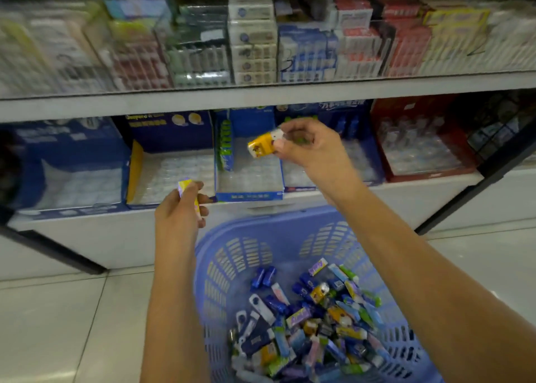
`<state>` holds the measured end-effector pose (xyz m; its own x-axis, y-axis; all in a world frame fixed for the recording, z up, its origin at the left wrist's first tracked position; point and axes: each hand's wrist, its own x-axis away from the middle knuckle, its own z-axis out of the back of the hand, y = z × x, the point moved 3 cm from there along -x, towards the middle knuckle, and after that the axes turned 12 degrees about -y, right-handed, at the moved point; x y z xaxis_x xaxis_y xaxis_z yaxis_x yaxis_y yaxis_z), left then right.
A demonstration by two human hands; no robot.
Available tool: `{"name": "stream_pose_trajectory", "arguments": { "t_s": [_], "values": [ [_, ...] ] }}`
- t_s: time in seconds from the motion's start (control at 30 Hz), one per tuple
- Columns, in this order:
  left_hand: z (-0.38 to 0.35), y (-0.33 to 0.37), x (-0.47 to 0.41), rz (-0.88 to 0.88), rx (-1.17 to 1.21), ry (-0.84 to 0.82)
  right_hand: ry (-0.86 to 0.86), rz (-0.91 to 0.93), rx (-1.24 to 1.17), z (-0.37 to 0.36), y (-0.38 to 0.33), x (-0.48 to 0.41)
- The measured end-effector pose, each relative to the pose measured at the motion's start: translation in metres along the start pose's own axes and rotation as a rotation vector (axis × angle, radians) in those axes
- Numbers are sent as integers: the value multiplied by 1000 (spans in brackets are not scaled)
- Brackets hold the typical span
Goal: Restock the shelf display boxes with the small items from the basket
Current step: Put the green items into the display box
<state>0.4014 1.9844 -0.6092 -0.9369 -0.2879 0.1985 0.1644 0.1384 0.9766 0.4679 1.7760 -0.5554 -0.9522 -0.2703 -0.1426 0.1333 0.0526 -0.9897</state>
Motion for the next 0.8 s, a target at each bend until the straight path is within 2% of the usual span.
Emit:
{"name": "stream_pose_trajectory", "arguments": {
  "t_s": [0.1, 0.2, 0.37, 0.47, 0.6, 0.7, 0.8],
  "values": [
    [28, -5, -11, -60, -127, 31, -6, 63, 323, -49, 0, -31],
    [38, -6, -24, -105, -230, -19, -21, 128, 719, -81, 4, -60],
    [46, -18, -34, -70, -213, -77, -144, -7, 1280, -107, 23, -101],
    [49, -21, -34, -65, -117, -90, -185, -1, 1383, -115, 31, -110],
    [52, -22, -33, -46, -36, -111, -213, 6, 1405, -118, 35, -117],
    [53, -24, -33, -40, 7, -118, -249, -80, 1413, -119, 34, -124],
    [53, -24, -33, -39, 29, -116, -247, -209, 1302, -120, 33, -136]
  ]
}}
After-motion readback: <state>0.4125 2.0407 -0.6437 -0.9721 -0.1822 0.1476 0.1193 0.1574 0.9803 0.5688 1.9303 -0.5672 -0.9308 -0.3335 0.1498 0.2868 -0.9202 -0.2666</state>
